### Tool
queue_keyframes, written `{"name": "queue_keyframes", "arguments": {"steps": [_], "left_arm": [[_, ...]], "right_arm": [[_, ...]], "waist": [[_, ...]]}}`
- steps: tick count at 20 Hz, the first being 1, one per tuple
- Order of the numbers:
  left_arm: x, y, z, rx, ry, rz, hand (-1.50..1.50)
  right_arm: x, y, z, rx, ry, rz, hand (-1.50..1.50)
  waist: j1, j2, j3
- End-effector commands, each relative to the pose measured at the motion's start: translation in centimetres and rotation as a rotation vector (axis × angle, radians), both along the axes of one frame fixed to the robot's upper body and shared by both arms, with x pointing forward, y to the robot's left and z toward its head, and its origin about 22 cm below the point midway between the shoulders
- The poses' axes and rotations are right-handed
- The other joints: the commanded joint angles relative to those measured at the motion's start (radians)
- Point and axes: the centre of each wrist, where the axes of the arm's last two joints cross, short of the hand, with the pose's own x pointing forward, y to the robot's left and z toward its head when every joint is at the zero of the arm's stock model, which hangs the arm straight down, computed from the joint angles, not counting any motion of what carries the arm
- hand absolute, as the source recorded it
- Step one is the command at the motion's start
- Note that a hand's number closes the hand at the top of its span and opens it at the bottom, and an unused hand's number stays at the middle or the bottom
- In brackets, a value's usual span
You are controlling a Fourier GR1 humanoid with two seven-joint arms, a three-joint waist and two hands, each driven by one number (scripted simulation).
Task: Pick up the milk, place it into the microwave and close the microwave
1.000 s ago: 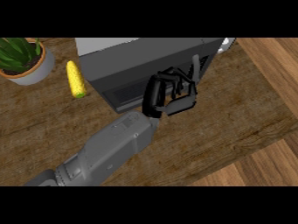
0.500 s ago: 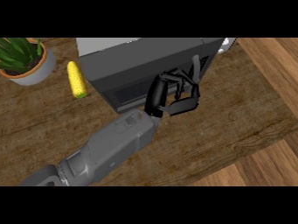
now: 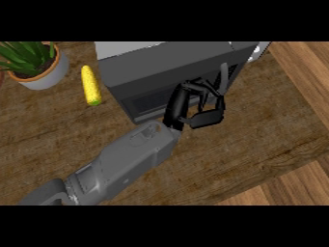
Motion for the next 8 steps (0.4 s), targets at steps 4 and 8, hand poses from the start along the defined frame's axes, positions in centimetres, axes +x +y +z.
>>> {"name": "queue_keyframes", "arguments": {"steps": [4, 8], "left_arm": [[1.05, 3.62, -3.58, 0.014, 0.164, 0.232, -1.50], [0.98, 3.75, -3.89, 0.017, 0.176, 0.225, -1.50]], "right_arm": [[-0.85, -0.62, 0.45, -0.011, 0.016, -0.025, -1.50], [-1.47, -0.74, 0.38, -0.009, 0.031, -0.031, -1.50]], "waist": [[0.050, -0.002, -0.004], [0.051, -0.003, -0.003]]}}
